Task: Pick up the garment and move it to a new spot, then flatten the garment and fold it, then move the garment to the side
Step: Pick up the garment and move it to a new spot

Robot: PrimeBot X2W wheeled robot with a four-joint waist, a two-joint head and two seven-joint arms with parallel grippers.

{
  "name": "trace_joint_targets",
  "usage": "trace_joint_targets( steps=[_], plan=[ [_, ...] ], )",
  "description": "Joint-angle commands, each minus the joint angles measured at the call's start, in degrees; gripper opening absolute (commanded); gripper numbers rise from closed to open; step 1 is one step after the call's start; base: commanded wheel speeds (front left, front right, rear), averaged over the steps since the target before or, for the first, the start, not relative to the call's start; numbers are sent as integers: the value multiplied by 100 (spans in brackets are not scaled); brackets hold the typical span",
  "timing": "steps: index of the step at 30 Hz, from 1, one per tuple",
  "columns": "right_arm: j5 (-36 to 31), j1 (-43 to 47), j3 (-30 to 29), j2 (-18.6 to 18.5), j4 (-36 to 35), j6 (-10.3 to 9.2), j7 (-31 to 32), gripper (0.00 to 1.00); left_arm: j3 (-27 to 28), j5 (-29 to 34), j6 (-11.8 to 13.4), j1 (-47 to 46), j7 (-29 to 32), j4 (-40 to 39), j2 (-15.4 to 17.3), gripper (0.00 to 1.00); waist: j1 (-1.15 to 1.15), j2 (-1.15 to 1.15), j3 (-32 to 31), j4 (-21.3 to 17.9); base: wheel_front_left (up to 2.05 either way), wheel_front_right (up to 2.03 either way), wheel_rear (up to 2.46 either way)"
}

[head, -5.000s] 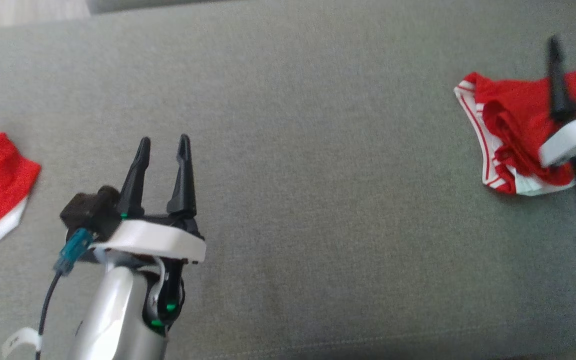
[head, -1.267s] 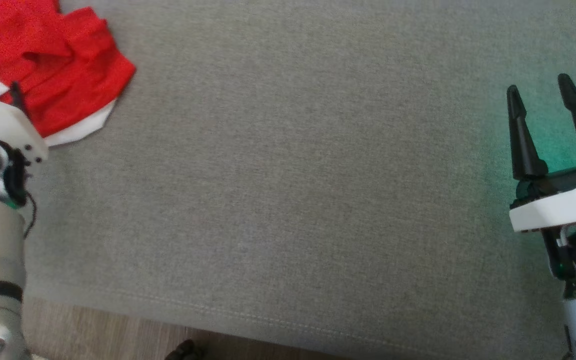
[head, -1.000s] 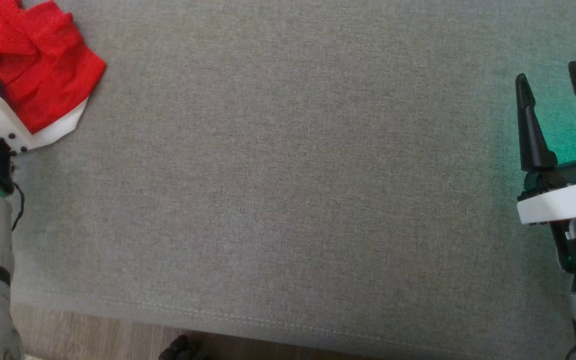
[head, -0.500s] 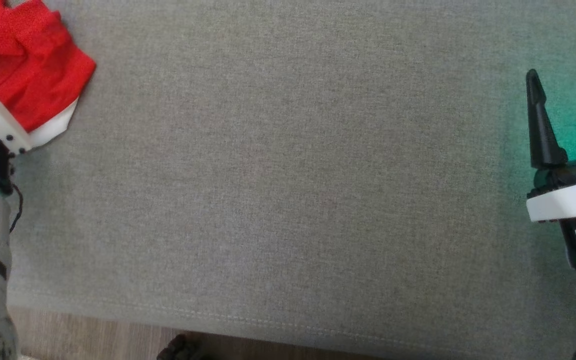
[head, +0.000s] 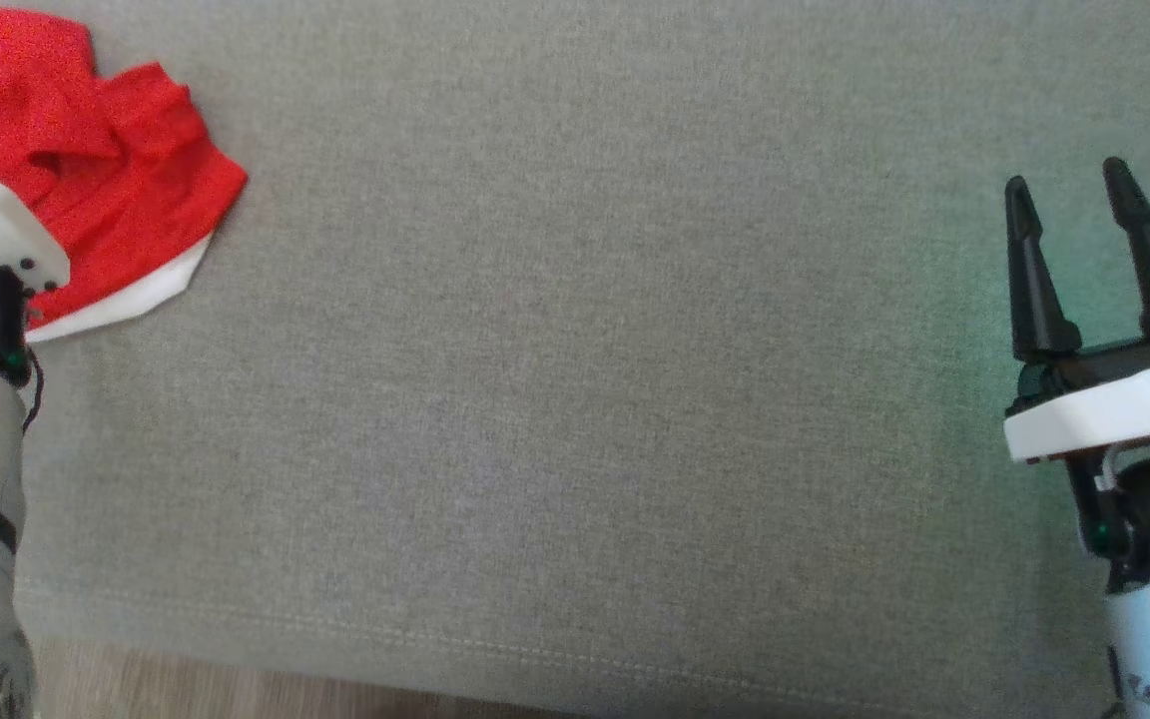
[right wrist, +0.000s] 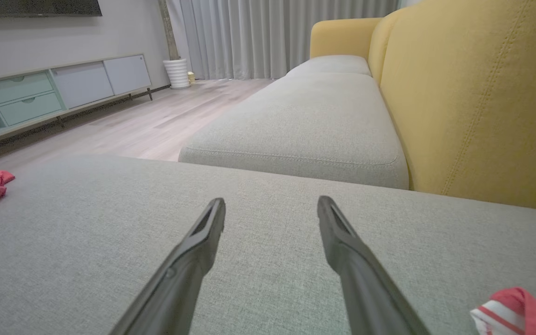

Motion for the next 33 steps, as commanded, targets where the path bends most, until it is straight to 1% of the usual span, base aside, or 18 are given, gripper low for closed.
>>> trace_joint_targets(
  steps=[1,4,7,12,17,21,24,25,27,28,29,30,33],
  plan=[
    [56,24,105,30,-135,19,-78,100,62,24,-26,-207,-92,-212,389,0,0,0,-190,-2,0,0,0],
    [84,33,107,133,-18,19,-166,100,11,21,-101,-180,-260,-387,346,0,0,0,-403,0,0,0,0],
    [119,48,142,225,87,19,-275,100,1,-38,-178,-70,-393,-699,220,0,0,0,-648,8,0,0,0],
    [191,115,261,399,222,19,-453,100,81,-215,-238,472,-476,-1602,-105,0,0,0,-1056,-14,0,0,0],
    [264,277,478,536,282,19,-637,100,248,-396,-100,1604,-484,-2854,-551,0,0,0,-1442,-106,0,0,0],
    [305,467,598,634,334,19,-719,100,193,-339,146,2624,-485,-3751,-878,0,0,0,-1711,-145,0,0,0],
    [366,622,691,698,353,19,-787,100,209,-427,300,3333,-484,-4309,-1119,0,0,0,-1882,-145,0,0,0],
    [423,728,785,739,367,19,-806,100,210,-540,356,3773,-481,-4666,-1254,0,0,0,-1964,-126,0,0,0],
    [465,806,869,768,377,19,-821,100,181,-655,395,4164,-481,-4981,-1357,0,0,0,-2016,-102,0,0,0],
    [465,806,869,768,377,19,-821,100,181,-655,395,4164,-481,-4981,-1357,0,0,0,-2016,-102,0,0,0],
    [468,833,891,780,390,19,-826,100,161,-713,426,4340,-481,-5120,-1400,36,0,0,-2037,-89,0,0,0],
    [474,852,910,793,402,19,-832,100,124,-748,455,4498,-482,-5253,-1433,100,0,0,-2056,-77,0,0,0],
    [488,874,943,827,431,19,-847,100,-30,-677,574,4871,-484,-5612,-1483,100,0,0,-2085,-48,0,0,0]
  ],
)
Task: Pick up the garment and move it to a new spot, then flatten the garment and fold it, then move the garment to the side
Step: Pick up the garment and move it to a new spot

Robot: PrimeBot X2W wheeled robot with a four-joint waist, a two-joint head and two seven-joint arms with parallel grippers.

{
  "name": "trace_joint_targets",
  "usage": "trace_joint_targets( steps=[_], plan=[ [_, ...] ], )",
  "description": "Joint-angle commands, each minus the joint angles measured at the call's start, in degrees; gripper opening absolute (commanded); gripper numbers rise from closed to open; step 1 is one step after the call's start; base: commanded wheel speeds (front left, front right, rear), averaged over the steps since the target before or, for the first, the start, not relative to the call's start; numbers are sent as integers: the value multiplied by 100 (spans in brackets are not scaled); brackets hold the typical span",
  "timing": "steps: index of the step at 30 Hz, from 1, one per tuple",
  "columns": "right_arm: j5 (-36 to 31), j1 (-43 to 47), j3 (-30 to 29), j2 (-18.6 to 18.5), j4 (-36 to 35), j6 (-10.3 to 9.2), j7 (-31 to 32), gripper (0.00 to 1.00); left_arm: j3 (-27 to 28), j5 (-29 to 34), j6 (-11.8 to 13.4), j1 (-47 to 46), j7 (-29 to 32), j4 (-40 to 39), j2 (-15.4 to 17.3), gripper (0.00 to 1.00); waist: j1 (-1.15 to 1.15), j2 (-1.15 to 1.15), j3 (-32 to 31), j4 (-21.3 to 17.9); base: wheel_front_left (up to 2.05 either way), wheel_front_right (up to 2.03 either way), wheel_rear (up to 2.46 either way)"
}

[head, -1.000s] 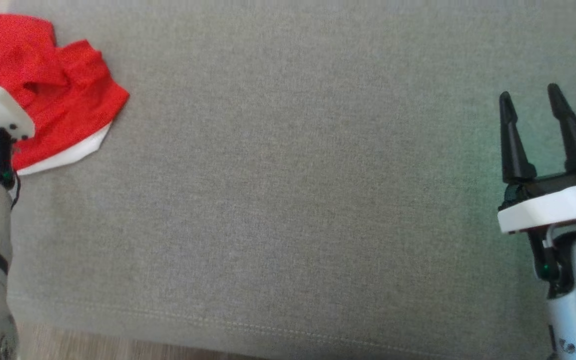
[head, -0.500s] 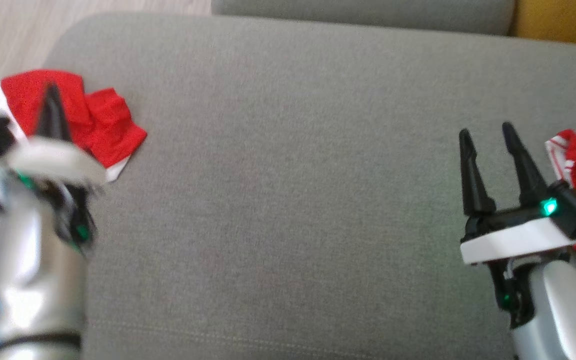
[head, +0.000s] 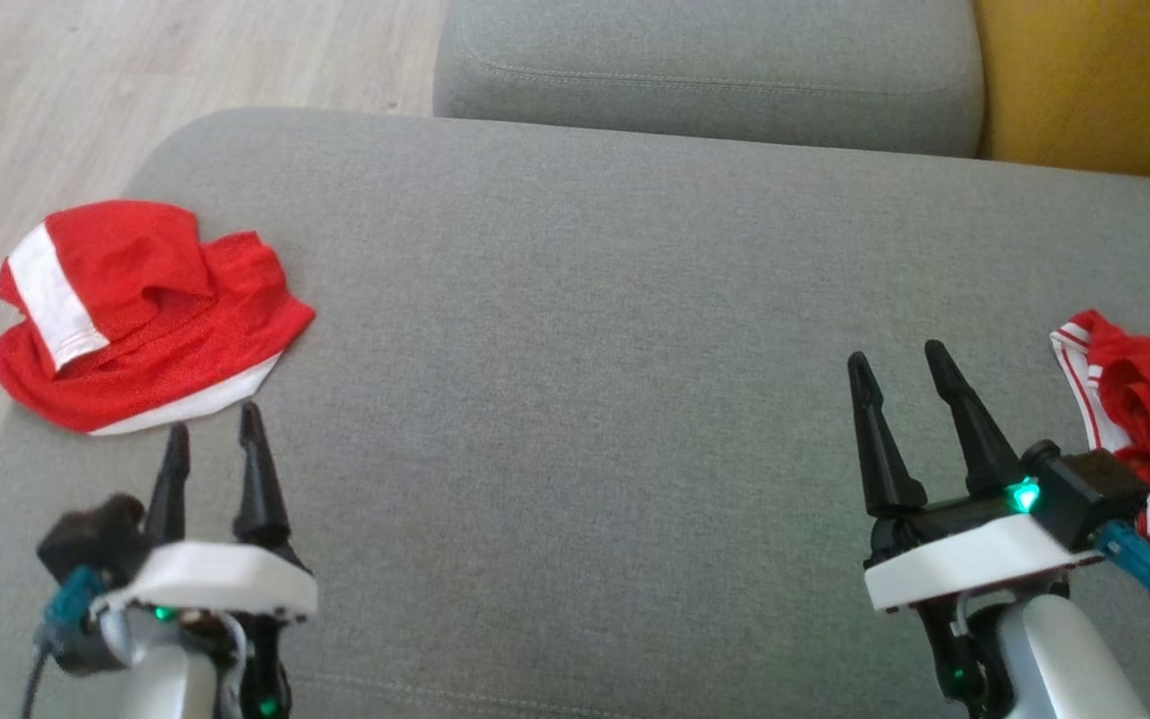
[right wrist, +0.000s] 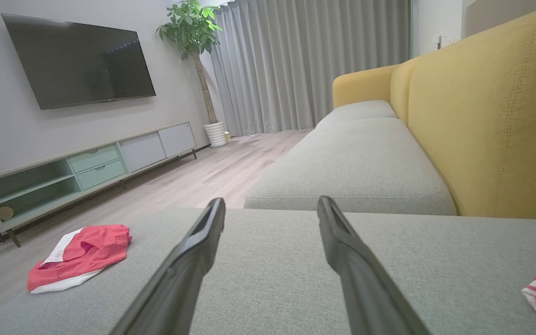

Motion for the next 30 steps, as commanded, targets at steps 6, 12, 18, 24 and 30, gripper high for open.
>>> trace_joint_targets(
  steps=[6,12,18,24,30],
  plan=[
    [31,-154,123,51,-146,19,-106,100,-37,212,187,91,-70,-738,13,100,1,-1,-5,92,0,0,0],
    [11,-205,168,62,-136,19,-76,100,-7,226,353,148,-70,-924,-1,100,1,-1,116,106,0,0,0],
    [-144,-338,183,-121,-271,19,27,100,119,358,511,-198,91,-674,191,100,1,-1,536,49,0,0,0],
    [-199,-508,157,-350,-545,19,172,100,268,402,558,-1053,510,-99,609,100,1,-1,1189,-13,0,0,0],
    [-191,-653,-49,-644,-934,19,291,100,337,450,573,-2115,797,790,975,100,1,-1,1905,-96,0,0,0]
  ],
)
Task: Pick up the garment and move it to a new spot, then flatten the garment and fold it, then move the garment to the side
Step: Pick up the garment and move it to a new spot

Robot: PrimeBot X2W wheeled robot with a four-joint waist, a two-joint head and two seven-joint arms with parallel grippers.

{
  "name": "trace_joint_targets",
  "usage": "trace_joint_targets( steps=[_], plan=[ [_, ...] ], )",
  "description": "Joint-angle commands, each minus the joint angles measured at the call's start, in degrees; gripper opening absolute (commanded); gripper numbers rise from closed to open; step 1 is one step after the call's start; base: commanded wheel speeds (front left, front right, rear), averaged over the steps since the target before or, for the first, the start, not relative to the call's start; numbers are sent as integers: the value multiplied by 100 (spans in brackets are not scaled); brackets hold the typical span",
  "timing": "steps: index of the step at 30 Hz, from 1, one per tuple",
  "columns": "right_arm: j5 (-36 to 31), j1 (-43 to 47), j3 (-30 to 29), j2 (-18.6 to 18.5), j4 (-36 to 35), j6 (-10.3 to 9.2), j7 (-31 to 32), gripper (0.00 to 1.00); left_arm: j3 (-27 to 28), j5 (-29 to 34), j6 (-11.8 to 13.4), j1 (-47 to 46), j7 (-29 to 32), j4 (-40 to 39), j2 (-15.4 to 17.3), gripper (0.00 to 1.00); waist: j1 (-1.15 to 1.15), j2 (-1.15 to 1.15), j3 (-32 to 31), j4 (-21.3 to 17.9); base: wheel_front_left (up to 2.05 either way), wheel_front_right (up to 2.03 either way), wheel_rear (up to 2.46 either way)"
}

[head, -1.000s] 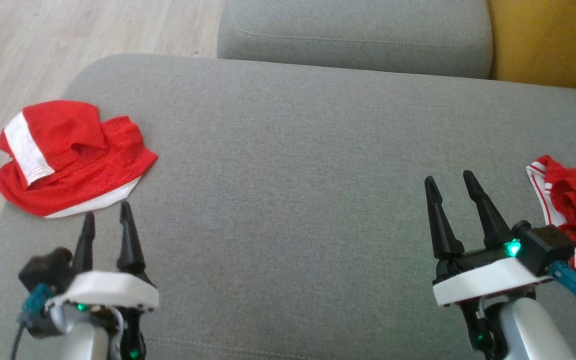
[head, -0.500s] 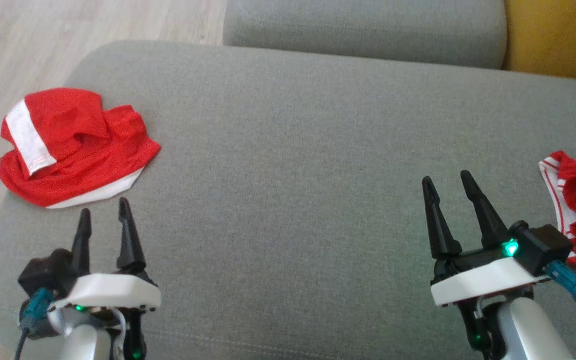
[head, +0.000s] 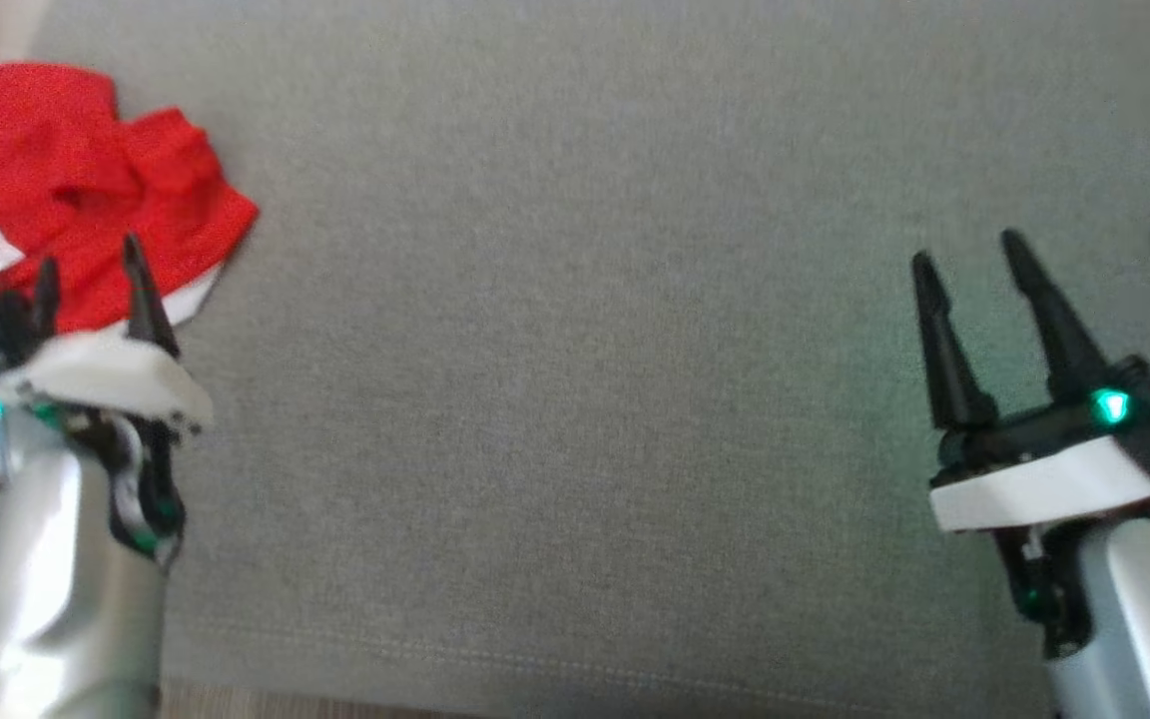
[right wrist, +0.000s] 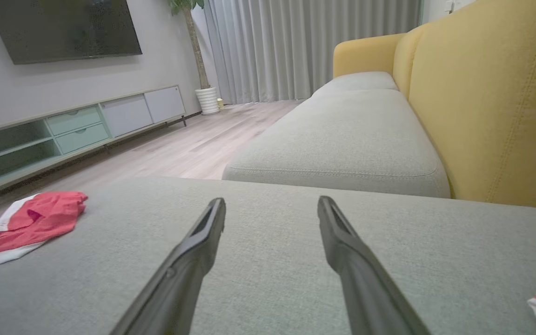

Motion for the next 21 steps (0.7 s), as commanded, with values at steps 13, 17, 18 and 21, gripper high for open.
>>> trace_joint_targets(
  steps=[13,17,18,21],
  plan=[
    [-22,-330,43,-372,-693,19,123,100,20,96,-263,-2257,1421,2057,993,100,0,0,1162,-203,0,0,0],
    [3,-377,40,-415,-733,19,124,100,-138,198,-357,-2630,1816,2648,1168,100,0,0,1270,-241,0,0,0],
    [8,-387,36,-423,-736,19,123,100,-173,207,-383,-2692,1906,2780,1177,100,0,0,1282,-247,0,0,0],
    [20,-404,29,-435,-747,19,124,100,-242,222,-435,-2847,2128,3116,1226,100,0,0,1315,-265,0,0,0]
  ],
)
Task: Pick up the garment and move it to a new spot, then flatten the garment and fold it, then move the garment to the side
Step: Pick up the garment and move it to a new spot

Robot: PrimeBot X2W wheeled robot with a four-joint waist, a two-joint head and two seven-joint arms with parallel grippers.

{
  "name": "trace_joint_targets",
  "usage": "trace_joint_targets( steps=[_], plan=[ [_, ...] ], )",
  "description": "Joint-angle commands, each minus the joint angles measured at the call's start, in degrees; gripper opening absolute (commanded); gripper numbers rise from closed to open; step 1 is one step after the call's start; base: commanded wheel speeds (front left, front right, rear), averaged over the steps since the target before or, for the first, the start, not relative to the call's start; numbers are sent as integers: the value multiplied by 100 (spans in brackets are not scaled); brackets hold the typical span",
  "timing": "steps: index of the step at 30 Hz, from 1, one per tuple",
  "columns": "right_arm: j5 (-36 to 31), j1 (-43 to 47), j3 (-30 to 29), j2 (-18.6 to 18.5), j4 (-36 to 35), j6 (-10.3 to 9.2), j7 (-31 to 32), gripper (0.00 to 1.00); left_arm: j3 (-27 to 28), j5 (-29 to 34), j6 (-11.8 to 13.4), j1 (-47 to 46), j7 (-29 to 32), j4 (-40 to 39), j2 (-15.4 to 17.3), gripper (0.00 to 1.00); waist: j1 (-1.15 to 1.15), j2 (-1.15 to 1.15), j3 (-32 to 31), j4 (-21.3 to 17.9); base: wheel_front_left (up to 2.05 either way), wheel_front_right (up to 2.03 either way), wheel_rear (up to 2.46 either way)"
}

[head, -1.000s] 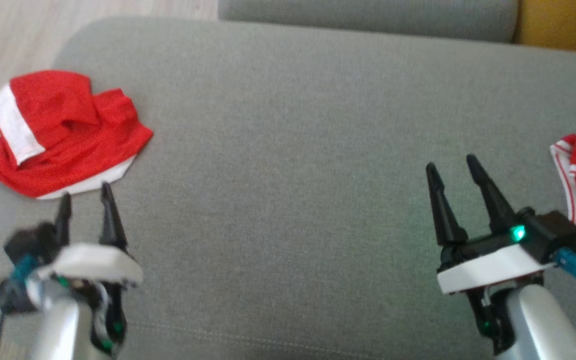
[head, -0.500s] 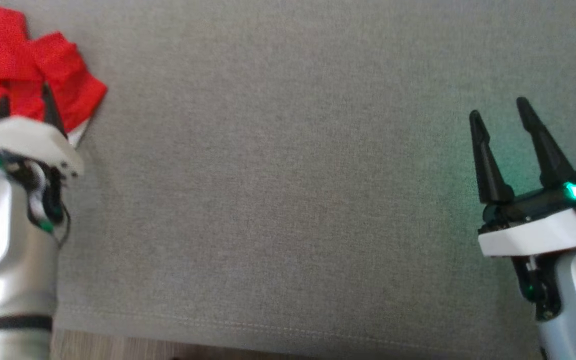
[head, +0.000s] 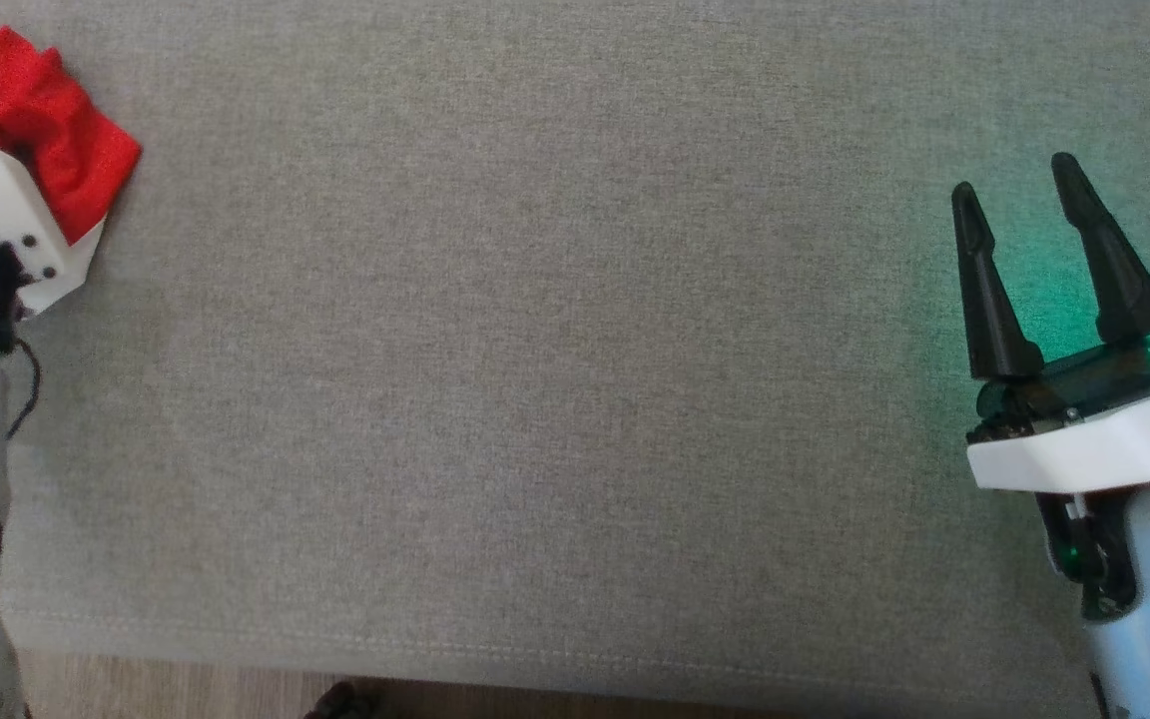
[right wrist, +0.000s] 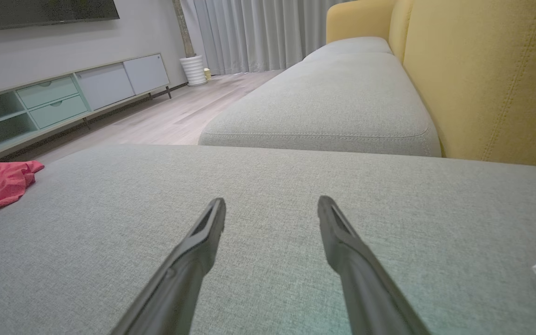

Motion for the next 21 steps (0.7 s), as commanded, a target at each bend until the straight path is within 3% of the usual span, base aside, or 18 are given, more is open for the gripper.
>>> trace_joint_targets(
  steps=[1,3,4,5,11,21],
  plan=[
    [22,-93,102,-83,-229,19,11,100,72,29,-58,-31,138,116,378,100,0,0,16,-15,0,0,0],
    [24,-98,109,-88,-227,19,17,100,59,-10,-128,-93,237,302,374,100,0,0,20,-27,0,0,0],
    [25,-96,111,-89,-223,19,17,100,58,-36,-160,-113,259,375,356,56,0,0,17,-31,0,0,0],
    [25,-95,112,-89,-216,19,16,100,53,-52,-179,-128,239,423,338,0,0,0,11,-34,0,0,0],
    [40,-95,146,-44,-80,19,-27,100,31,-100,-285,-140,-343,532,304,0,0,0,-176,-65,0,0,0],
    [113,-43,259,198,414,19,-237,100,-100,-88,-506,-52,-1672,343,183,0,0,0,-1011,-149,0,0,0]
  ],
)
